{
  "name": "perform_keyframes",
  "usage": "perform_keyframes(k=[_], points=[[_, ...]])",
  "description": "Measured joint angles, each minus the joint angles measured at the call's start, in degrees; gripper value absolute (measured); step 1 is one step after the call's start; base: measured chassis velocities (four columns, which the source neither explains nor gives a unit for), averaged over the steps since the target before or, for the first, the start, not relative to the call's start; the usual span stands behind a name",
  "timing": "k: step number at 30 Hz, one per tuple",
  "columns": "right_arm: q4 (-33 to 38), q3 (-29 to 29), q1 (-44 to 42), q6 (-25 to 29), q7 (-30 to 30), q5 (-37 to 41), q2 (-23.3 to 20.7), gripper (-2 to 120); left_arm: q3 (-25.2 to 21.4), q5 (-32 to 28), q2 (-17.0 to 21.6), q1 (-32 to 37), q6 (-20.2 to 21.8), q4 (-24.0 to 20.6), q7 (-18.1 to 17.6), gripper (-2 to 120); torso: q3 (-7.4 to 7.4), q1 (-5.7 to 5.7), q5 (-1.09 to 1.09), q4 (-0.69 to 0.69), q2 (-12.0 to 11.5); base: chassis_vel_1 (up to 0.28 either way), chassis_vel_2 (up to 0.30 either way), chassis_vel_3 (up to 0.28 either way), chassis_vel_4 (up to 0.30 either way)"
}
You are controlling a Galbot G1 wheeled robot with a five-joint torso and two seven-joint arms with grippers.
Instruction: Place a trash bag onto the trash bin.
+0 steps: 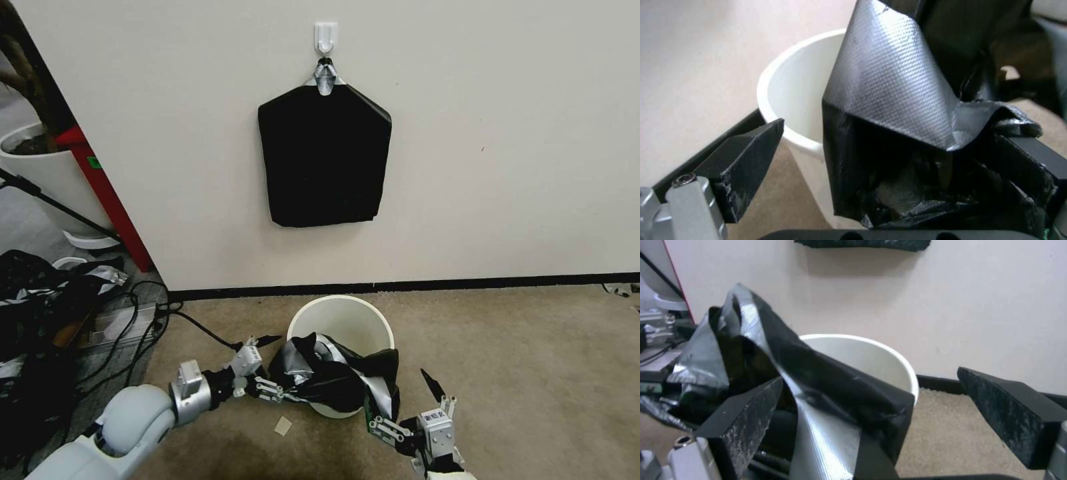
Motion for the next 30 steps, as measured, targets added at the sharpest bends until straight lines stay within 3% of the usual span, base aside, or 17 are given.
perform_keyframes(k=[6,8,11,14,17,18,20,25,28,30], points=[[-1.01,-1.36,0.80,-0.20,-0.36,0.06,0.29,100,-1.43,1.82,-1.39,-1.73,-0.31,0.67,-0.15,100,0.00,0.00,0.00,-0.02,0.00,0.000,0.000,0.000,0.000],[-1.68,-1.74,1.07,-0.21,-0.37,0.12,0.66,100,-3.75,5.87,-2.37,-0.81,-1.03,-1.36,-2.46,100,0.00,0.00,0.00,-0.01,0.00,0.000,0.000,0.000,0.000],[-2.16,-1.96,1.61,-0.21,-0.32,0.23,1.14,100,-7.29,9.77,-3.75,1.29,-2.57,-3.40,-2.41,100,0.00,0.00,0.00,0.00,0.00,0.000,0.000,0.000,0.000],[-2.33,-2.12,1.98,-0.21,-0.26,0.39,1.27,100,-10.12,11.21,-4.84,2.46,-3.95,-4.06,0.09,100,0.00,0.00,0.00,0.01,0.00,0.000,0.000,0.000,0.000],[-2.34,-2.17,2.38,-0.27,-0.21,0.64,1.20,100,-15.20,11.33,-6.19,2.11,-5.61,-2.52,8.82,100,0.00,0.00,0.00,0.00,0.00,0.000,0.000,0.000,0.000],[-2.34,-2.17,2.38,-0.27,-0.21,0.64,1.20,100,-15.20,11.33,-6.19,2.11,-5.61,-2.52,8.82,100,0.00,0.00,0.00,0.00,0.00,0.000,0.000,0.000,0.000],[-2.33,-2.12,2.52,-0.30,-0.19,0.74,1.13,100,-17.54,10.87,-6.72,0.98,-6.93,-0.49,13.17,100,0.00,0.00,-0.01,0.00,0.00,0.000,0.000,0.000,0.000],[-2.33,-1.99,2.66,-0.32,-0.15,0.81,1.06,100,-20.88,2.23,-9.03,-0.62,-9.06,4.51,21.12,100,0.00,0.00,0.00,-0.01,0.00,0.000,0.000,0.000,0.000],[-2.21,-1.39,2.72,-0.32,-0.12,1.16,0.91,100,-21.88,-1.23,-10.56,-0.70,-9.39,5.84,23.35,100,0.00,0.00,-0.02,-0.01,0.00,0.000,0.000,0.000,0.000],[-0.98,-0.07,3.75,-0.66,-0.14,3.20,0.75,100,-23.07,-2.95,-12.20,-0.35,-10.18,5.81,22.43,100,0.00,0.00,0.00,-0.02,0.00,0.000,0.000,0.000,0.000]])
